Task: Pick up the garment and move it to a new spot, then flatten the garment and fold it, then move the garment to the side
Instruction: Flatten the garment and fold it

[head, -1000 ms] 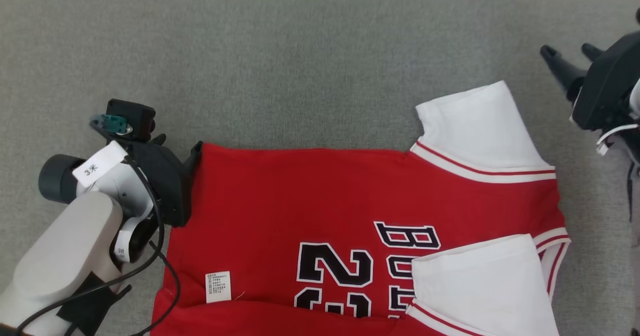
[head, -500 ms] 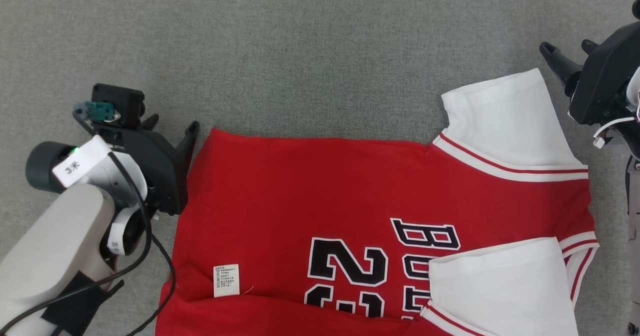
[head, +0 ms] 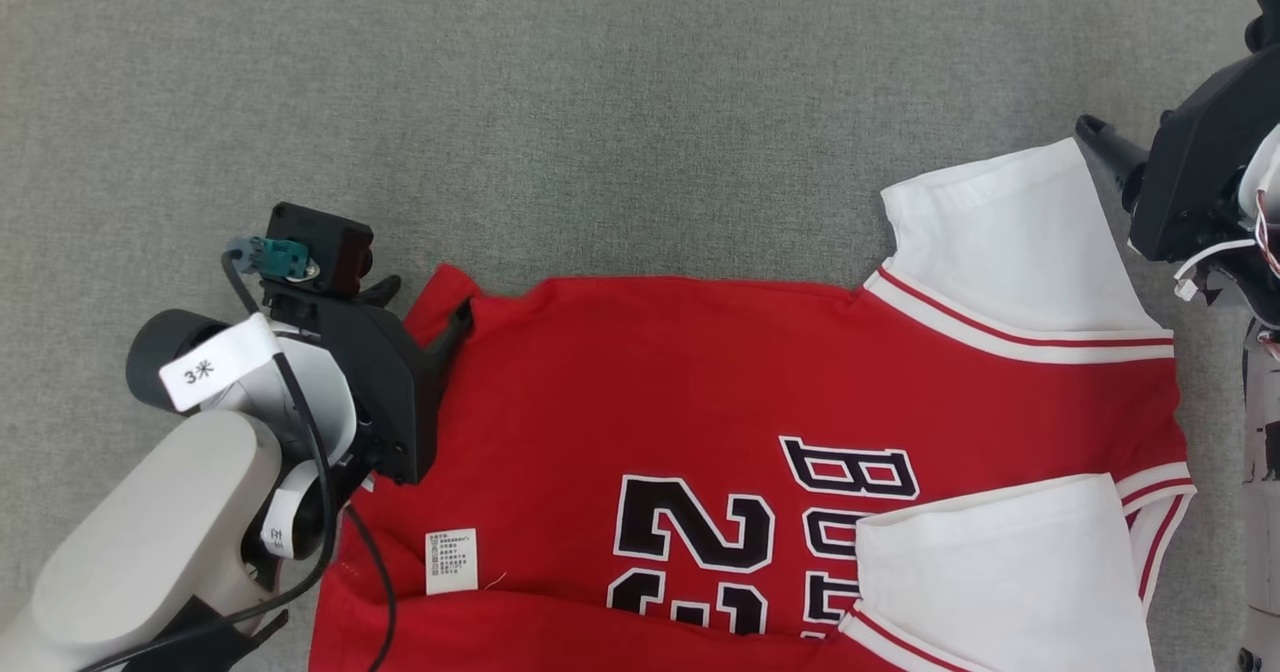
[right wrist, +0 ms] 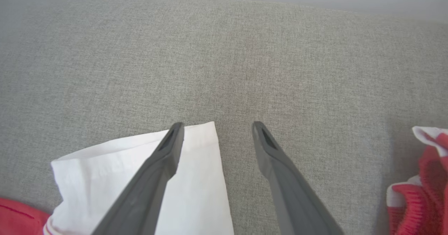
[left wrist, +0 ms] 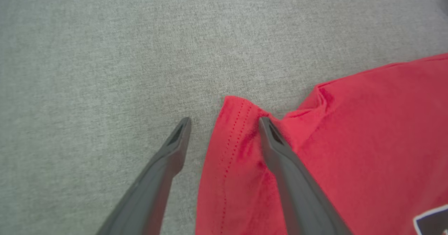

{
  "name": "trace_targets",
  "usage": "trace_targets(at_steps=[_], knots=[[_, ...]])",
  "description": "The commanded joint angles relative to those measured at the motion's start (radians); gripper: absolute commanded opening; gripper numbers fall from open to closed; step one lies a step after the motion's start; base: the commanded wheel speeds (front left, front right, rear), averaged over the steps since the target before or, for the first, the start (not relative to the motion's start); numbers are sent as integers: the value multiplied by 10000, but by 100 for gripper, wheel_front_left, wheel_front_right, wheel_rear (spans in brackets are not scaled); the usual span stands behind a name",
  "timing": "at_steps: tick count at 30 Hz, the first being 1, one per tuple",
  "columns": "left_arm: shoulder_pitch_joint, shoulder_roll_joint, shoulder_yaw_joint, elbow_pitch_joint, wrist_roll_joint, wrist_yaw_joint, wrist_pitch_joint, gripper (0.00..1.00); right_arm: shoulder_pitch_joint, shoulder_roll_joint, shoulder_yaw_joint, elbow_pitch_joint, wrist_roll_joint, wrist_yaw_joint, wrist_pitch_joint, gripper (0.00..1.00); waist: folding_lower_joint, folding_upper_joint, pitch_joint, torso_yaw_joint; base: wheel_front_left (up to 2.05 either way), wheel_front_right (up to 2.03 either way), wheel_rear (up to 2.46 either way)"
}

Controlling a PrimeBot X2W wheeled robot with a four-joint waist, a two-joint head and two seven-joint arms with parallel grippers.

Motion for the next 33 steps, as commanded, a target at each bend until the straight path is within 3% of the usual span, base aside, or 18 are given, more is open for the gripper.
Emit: trace_targets(at_steps=[1,10,24,25,26,27,29,32,33], knots=[[25,-17,-45,7,36,36,39,100,124,3,-40,-63,-234,-5,121,100,0,-2,96,-45,0,0,0],[-138,-111,-168,262,25,97,243,100,236,246,24,36,-588,-5,531,100,0,-2,249,-57,0,0,0],[-345,-296,-326,469,-240,-150,444,100,-224,80,-152,755,-553,-5,327,100,0,-2,354,126,0,0,0],[-385,-283,-322,455,-270,-172,476,100,-260,70,-135,796,-561,-5,315,96,0,-2,350,132,0,0,0],[-415,-268,-323,438,-297,-190,497,97,-269,62,-98,842,-568,-5,324,84,0,-2,346,134,0,0,0],[-442,-257,-326,421,-317,-221,539,87,-272,51,-66,896,-572,-5,327,77,0,-2,342,133,0,0,0],[-468,-257,-349,387,-362,-249,608,47,-294,30,12,994,-550,-5,345,48,0,-2,338,128,0,0,0],[-484,-308,-389,356,-456,-323,684,27,-339,22,96,1121,-476,-5,333,37,0,-2,361,124,0,0,0],[-515,-331,-391,362,-438,-367,651,20,-347,16,127,1157,-453,-5,313,25,0,-2,374,124,0,0,0]])
